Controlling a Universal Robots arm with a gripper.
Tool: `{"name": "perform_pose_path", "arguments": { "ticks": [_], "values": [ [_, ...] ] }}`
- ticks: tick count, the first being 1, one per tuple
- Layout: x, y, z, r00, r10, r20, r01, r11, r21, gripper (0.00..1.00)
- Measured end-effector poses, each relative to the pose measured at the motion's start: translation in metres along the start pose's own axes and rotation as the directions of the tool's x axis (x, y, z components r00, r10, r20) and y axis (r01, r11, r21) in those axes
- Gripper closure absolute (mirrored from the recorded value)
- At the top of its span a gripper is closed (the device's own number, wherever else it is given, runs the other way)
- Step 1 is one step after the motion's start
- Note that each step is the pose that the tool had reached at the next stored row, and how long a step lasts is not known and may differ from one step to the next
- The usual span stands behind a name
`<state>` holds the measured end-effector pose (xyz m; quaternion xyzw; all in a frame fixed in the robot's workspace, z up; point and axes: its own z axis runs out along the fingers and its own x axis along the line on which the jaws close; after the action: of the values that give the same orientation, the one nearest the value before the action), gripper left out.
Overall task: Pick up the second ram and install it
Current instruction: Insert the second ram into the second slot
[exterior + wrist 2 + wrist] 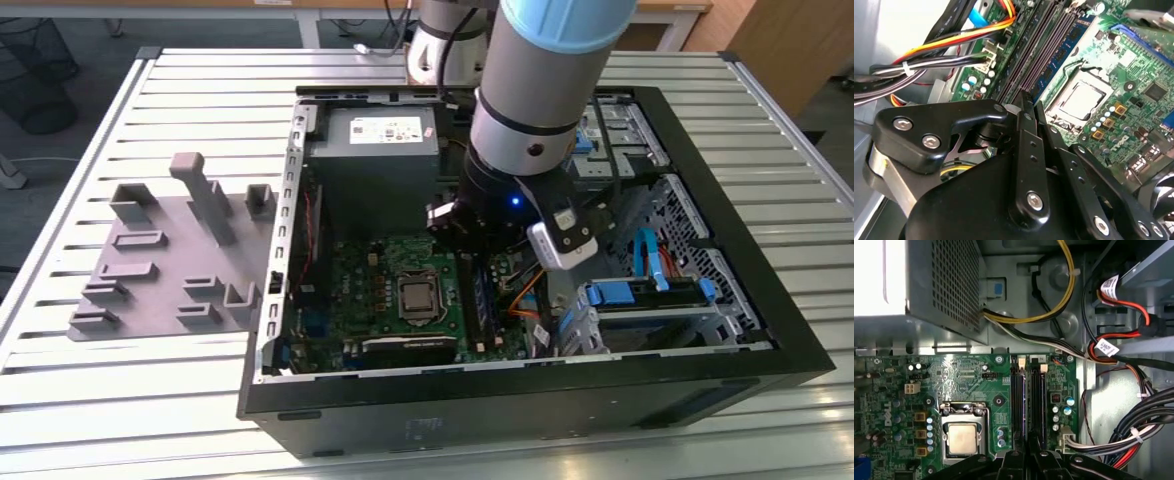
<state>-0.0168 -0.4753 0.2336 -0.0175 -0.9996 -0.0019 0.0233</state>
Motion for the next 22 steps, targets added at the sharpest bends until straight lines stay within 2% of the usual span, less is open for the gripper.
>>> {"name": "perform_pose_path", "arguments": {
  "ticks": [4,13,22],
  "values": [
    [0.0,-0.0019,0.0032,1.0,-0.002,0.0,0.002,1.0,0.0,0.86],
    [0.0001,-0.0019,0.005,1.0,-0.002,-0.0002,0.002,1.0,-0.0002,0.86],
    [0.0003,-0.002,0.0154,0.9999,-0.012,-0.0003,0.012,0.9999,-0.0009,0.86]
  ]
}}
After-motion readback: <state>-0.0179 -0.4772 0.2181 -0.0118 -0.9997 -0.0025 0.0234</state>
